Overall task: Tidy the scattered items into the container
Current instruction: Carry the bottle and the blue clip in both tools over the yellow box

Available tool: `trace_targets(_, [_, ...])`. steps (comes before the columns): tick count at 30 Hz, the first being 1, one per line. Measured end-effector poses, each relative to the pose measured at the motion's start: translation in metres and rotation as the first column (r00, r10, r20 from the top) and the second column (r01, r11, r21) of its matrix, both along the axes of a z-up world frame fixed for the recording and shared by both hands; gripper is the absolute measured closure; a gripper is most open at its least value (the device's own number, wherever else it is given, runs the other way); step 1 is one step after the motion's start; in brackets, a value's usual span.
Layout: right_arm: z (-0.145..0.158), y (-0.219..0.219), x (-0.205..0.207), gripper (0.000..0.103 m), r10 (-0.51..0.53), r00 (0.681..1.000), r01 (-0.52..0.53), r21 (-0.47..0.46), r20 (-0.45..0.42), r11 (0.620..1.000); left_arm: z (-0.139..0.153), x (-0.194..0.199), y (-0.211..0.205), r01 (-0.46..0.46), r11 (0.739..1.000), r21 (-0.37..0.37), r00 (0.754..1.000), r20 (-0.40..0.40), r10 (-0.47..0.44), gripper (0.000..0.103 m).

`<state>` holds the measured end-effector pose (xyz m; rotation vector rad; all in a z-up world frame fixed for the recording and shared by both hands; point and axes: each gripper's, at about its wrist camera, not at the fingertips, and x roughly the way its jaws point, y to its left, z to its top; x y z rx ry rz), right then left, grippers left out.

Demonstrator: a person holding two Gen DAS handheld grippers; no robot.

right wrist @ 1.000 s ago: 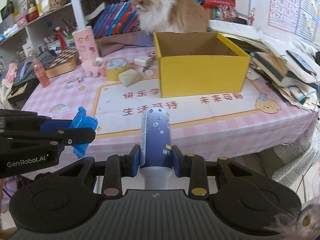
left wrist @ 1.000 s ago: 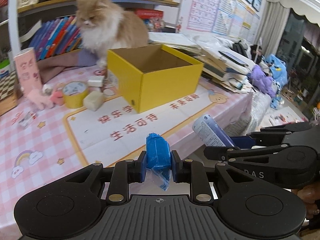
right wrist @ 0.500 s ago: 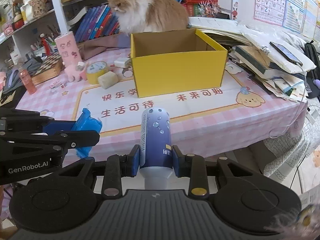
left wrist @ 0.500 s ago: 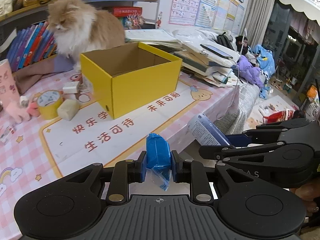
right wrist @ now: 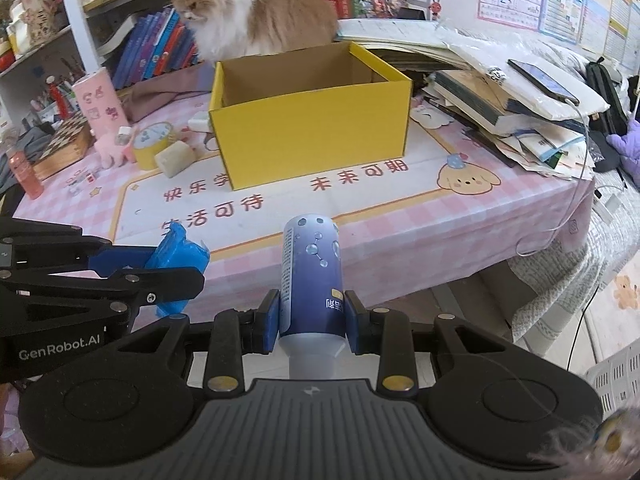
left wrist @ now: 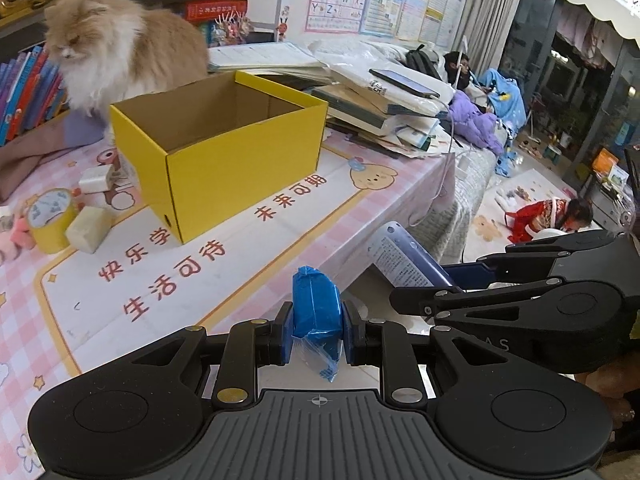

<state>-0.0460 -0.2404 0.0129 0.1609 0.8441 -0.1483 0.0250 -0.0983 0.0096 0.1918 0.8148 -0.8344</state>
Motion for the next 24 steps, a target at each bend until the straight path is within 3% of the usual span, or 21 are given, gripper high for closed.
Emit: trace_targets(24, [-0.014,-0.046,0.073,0.072,0.06,0.997,-0.059,0.042,-0.043,0.997,-0.003,0.061,-0.042,-0.033,0.999,0.042,0.999,-0.002,0.033,0.081])
